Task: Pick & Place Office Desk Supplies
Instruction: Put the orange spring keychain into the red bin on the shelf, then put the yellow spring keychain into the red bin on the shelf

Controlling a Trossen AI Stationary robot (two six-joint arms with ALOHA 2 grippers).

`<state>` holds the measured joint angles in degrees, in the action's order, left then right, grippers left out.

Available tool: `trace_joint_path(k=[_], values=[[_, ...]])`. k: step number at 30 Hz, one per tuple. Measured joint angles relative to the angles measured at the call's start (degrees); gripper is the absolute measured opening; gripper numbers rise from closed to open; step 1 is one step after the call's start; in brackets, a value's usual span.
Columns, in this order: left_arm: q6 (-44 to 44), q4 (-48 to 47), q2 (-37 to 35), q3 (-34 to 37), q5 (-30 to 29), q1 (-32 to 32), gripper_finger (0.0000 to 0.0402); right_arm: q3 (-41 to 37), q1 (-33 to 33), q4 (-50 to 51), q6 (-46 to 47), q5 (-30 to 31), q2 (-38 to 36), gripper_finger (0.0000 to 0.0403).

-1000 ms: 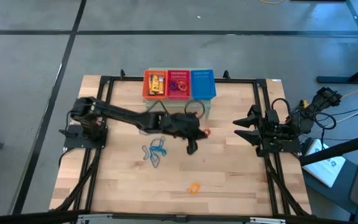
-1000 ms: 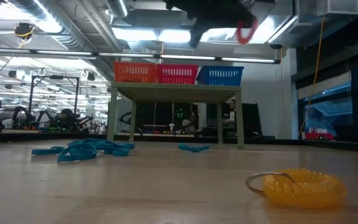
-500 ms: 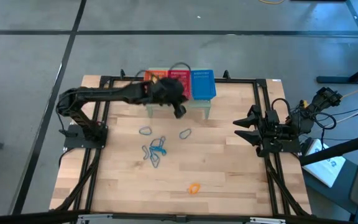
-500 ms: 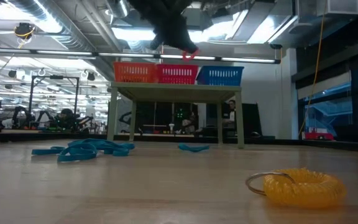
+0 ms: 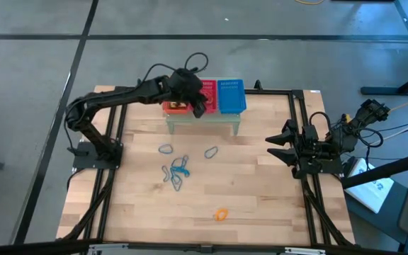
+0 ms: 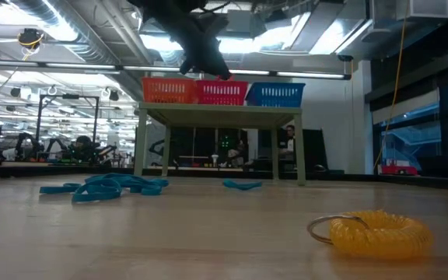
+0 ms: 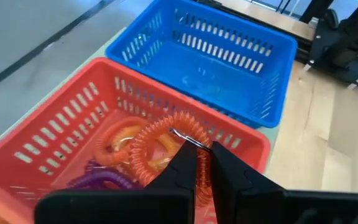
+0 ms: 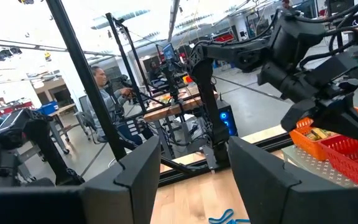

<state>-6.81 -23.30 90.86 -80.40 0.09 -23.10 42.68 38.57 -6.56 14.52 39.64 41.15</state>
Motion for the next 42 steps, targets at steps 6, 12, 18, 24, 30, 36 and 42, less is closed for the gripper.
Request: trace_joint_path(k=[6, 12, 18, 24, 30, 36, 42], values=[[0.6, -0.9, 0.0, 0.0, 1.8, -1.1, 0.0031, 0.0, 0.0, 0.0, -0.2, 0.8, 0.0, 0.0192], [0.4, -0.7, 0.0, 0.0, 0.7, -0.9, 0.0090, 0.0, 0.0, 0.0, -0.2, 1.8, 0.0, 0.0192], [-0.5, -0.7, 0.0, 0.0, -1.8, -0.6, 0.0165, 0.0, 0.0, 0.0, -0.1, 1.7, 0.0, 0.0192], [-0.4, 3.0, 0.0, 0.0, -3.1, 0.6, 0.0201, 0.0, 0.0, 0.0, 0.0, 1.5, 0.0, 0.0192], [-1.3, 10.0, -0.2, 0.0, 0.4, 3.1, 0.0197, 0.0, 0.0, 0.0, 0.0, 1.5, 0.0, 0.0192], [-5.3, 14.9, -0.3, 0.0, 9.7, 10.8, 0.0189, 0.0, 0.0, 0.0, 0.0, 1.5, 0.0, 0.0192], [-6.1, 11.6, 1.4, 0.0, 3.0, 23.5, 0.0195, 0.0, 0.0, -0.2, 0.0, 1.5, 0.0, 0.0192]])
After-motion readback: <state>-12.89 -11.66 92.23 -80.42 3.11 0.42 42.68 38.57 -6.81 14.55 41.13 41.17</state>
